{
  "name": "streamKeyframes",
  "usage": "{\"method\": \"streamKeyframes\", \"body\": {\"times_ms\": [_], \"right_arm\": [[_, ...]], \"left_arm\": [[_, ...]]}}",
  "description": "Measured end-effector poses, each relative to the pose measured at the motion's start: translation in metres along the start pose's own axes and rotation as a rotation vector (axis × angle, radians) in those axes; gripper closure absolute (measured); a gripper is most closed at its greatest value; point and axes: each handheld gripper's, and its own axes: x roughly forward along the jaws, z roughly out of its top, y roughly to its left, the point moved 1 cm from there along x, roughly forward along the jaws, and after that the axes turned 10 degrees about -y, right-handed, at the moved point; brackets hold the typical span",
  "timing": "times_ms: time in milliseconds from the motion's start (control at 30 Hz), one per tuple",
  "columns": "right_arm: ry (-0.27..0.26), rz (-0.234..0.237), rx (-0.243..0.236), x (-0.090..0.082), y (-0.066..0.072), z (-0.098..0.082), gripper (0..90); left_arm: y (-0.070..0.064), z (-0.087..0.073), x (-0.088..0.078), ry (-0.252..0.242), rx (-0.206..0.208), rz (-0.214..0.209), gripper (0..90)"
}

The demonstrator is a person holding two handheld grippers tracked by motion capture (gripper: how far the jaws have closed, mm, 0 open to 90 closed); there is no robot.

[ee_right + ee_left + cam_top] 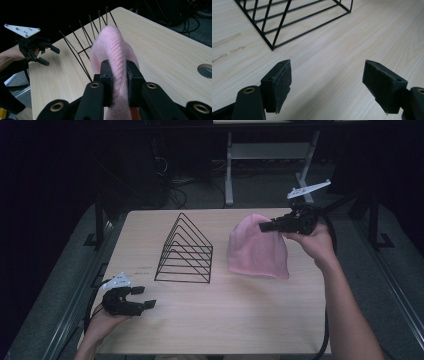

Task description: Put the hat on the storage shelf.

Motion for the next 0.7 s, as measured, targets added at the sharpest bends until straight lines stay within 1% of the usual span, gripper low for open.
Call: {"method": "streamKeyframes", "body": {"times_ms": [33, 67, 100, 133, 167, 200, 233, 267, 300, 367, 467, 500, 533, 600, 633, 667, 700], "right_arm": [[0.0, 0.0, 0.0, 0.0, 0.0, 0.0, 78.5], [-0.008, 0.003, -0.005, -0.001, 0.0, 0.005, 78.5], [-0.008, 0.003, -0.005, -0.001, 0.0, 0.005, 78.5], [-0.009, 0.005, -0.008, -0.002, 0.0, 0.009, 78.5], [-0.009, 0.005, -0.008, -0.002, 0.0, 0.009, 78.5], [-0.01, 0.007, -0.012, -0.003, 0.0, 0.014, 78.5], [-0.012, 0.009, -0.011, -0.003, 0.001, 0.016, 78.3], [-0.016, 0.013, -0.014, -0.004, 0.002, 0.018, 78.1], [-0.016, 0.013, -0.014, -0.004, 0.002, 0.018, 78.1], [-0.012, 0.023, -0.021, -0.004, 0.004, 0.024, 78.0], [-0.015, 0.032, -0.032, -0.005, 0.006, 0.031, 78.1], [-0.017, 0.036, -0.038, -0.005, 0.007, 0.037, 78.1], [-0.017, 0.036, -0.038, -0.005, 0.007, 0.037, 78.1], [-0.021, 0.04, -0.046, -0.004, 0.008, 0.042, 78.1], [-0.022, 0.046, -0.05, -0.003, 0.01, 0.049, 78.1], [-0.02, 0.049, -0.055, -0.003, 0.011, 0.051, 78.1], [-0.02, 0.049, -0.055, -0.003, 0.011, 0.051, 78.1]], "left_arm": [[0.0, 0.0, 0.0, 0.0, 0.0, 0.0, 23.3], [0.001, 0.002, 0.0, -0.002, 0.012, -0.003, 23.3], [0.0, 0.003, 0.0, -0.002, 0.01, -0.007, 23.3], [0.001, 0.006, -0.001, -0.001, 0.017, -0.012, 23.3], [0.001, 0.006, -0.001, -0.001, 0.017, -0.012, 23.3], [0.0, 0.01, -0.002, -0.009, 0.016, -0.02, 23.2], [0.0, 0.01, -0.002, -0.009, 0.016, -0.02, 23.1], [0.0, 0.014, -0.003, -0.029, 0.007, -0.037, 23.0], [0.0, 0.014, -0.003, -0.029, 0.007, -0.037, 22.9], [0.0, 0.019, -0.004, -0.044, 0.01, -0.051, 22.8], [0.0, 0.027, -0.007, -0.039, 0.027, -0.061, 22.6], [-0.001, 0.031, -0.009, -0.033, 0.03, -0.065, 22.0], [-0.001, 0.031, -0.009, -0.033, 0.03, -0.065, 21.7], [-0.001, 0.038, -0.011, -0.032, 0.031, -0.077, 21.3], [0.0, 0.045, -0.013, -0.031, 0.053, -0.086, 20.7], [-0.001, 0.049, -0.015, -0.031, 0.054, -0.089, 20.4], [-0.001, 0.049, -0.015, -0.031, 0.054, -0.089, 20.3]]}}
